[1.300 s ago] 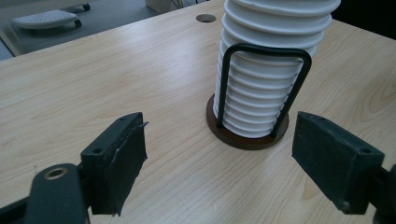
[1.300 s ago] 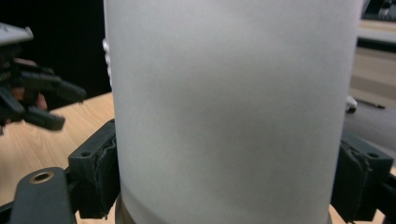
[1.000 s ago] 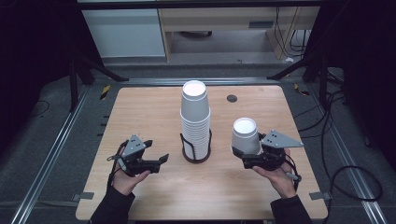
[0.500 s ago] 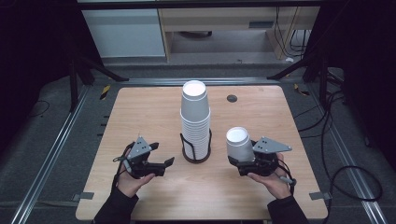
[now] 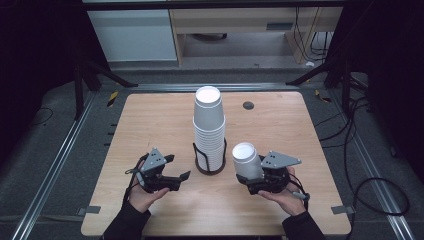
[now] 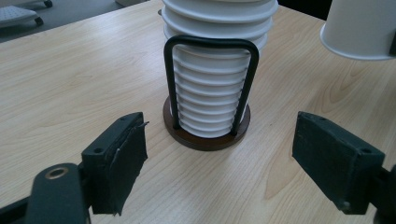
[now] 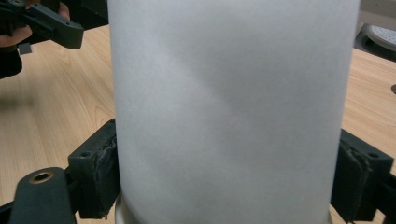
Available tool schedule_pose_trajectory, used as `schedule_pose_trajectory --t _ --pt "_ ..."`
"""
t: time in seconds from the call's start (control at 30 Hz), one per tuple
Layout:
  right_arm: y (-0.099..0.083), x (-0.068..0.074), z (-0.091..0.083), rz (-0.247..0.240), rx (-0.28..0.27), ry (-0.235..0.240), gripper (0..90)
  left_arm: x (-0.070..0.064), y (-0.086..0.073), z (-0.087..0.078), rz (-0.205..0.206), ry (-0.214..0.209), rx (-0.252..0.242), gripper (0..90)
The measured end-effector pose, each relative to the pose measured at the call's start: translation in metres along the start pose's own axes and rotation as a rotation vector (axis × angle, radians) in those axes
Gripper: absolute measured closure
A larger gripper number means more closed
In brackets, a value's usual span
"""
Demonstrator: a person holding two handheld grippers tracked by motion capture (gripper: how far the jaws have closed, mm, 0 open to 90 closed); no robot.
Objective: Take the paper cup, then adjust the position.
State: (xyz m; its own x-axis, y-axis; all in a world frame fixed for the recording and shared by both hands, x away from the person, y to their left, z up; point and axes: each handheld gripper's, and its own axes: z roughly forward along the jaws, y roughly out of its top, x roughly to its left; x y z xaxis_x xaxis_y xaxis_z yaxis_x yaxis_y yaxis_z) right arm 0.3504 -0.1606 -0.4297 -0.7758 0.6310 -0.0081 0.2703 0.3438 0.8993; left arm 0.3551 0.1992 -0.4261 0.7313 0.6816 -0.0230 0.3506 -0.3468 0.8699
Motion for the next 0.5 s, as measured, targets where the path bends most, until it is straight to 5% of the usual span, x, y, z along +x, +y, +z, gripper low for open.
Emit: schedule_pose_trajectory --t 0.5 --pt "-0.003 0.01 0.015 -0.038 0.066 0.039 13.8 -0.006 0.003 0.001 0.014 -0.016 -0.003 17.1"
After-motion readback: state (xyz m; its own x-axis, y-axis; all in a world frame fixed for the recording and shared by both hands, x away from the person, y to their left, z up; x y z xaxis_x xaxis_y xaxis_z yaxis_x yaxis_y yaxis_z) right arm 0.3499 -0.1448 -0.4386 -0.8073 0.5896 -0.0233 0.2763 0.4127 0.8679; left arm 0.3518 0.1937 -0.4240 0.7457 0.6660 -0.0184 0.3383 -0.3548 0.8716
